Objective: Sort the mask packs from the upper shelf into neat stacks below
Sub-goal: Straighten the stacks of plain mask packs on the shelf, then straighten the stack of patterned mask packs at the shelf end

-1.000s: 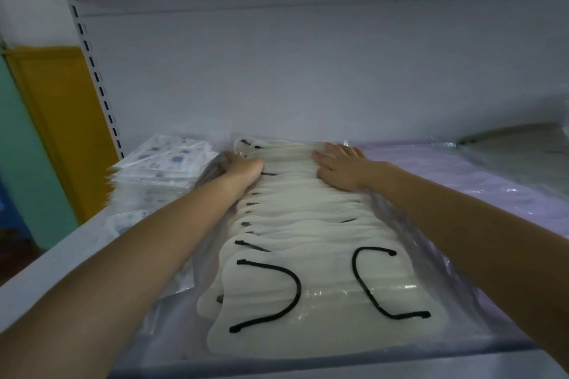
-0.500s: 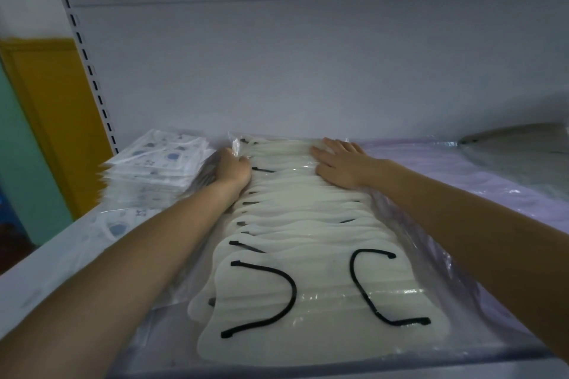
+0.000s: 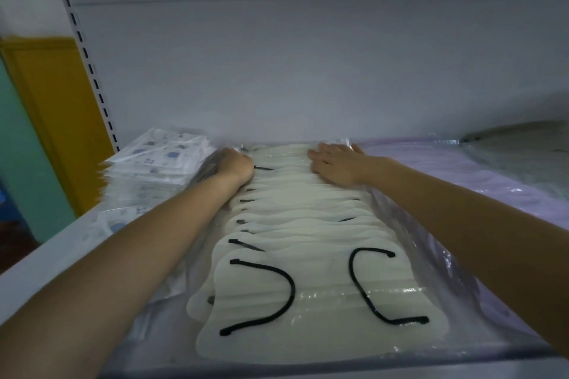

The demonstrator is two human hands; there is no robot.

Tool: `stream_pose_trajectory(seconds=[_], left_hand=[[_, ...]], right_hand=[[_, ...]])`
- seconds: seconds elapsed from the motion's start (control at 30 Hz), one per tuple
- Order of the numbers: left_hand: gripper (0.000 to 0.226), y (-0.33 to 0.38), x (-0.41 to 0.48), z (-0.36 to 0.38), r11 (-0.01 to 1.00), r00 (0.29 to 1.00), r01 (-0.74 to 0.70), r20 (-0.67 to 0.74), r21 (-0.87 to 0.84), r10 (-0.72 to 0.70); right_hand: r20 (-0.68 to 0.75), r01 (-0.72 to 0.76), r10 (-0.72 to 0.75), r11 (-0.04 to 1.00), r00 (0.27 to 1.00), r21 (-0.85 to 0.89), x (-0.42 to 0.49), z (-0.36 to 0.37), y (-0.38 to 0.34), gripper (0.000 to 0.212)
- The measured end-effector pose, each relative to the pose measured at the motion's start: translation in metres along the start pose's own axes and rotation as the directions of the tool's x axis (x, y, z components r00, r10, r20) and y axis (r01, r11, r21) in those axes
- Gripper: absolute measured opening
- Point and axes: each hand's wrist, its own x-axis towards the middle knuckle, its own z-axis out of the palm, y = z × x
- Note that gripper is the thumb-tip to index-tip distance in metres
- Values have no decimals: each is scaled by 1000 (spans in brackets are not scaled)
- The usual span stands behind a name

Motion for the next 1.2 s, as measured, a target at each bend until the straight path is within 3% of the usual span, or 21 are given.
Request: stream_pose_trajectory(seconds=[0.2, 0.3, 0.37, 0.47, 0.77, 0.87, 0.97, 1.1, 1.2], left_hand=[[47, 12, -6, -11, 998, 991, -50, 129, 35, 45], [56, 10, -6, -10, 998, 991, -37, 133, 44, 31], [53, 13, -8, -9, 998, 988, -21, 152, 60, 12], [51, 16, -9, -8, 997, 985, -1, 173, 71, -11], [63, 12, -19, -22, 983, 987, -13, 157, 185, -17], [52, 24, -29, -29, 966, 988, -54, 154, 253, 15], [59, 35, -44, -34, 945, 994, -54, 109, 321, 19], [53, 37, -79, -49, 914, 945, -309, 189, 263, 266], [45, 30, -115, -70, 889, 876, -435, 297, 142, 381]], right_hand=[[28, 45, -46, 999, 999, 28, -12, -8, -9, 52], [66, 97, -99, 995, 993, 39, -21, -3, -16, 52], [12, 120, -121, 991, 993, 65, -24, 0, -20, 53], [58, 146, -156, 978, 986, 149, -24, 0, -23, 52], [-8, 126, -126, 983, 992, 131, -27, 0, -21, 56], [-19, 108, -106, 986, 994, 129, -34, -12, -20, 57], [-14, 130, -129, 977, 991, 170, -51, -21, -26, 58], [-13, 192, -198, 930, 980, 313, -97, -29, -39, 61], [10, 262, -276, 921, 961, 287, -136, -22, -46, 66]])
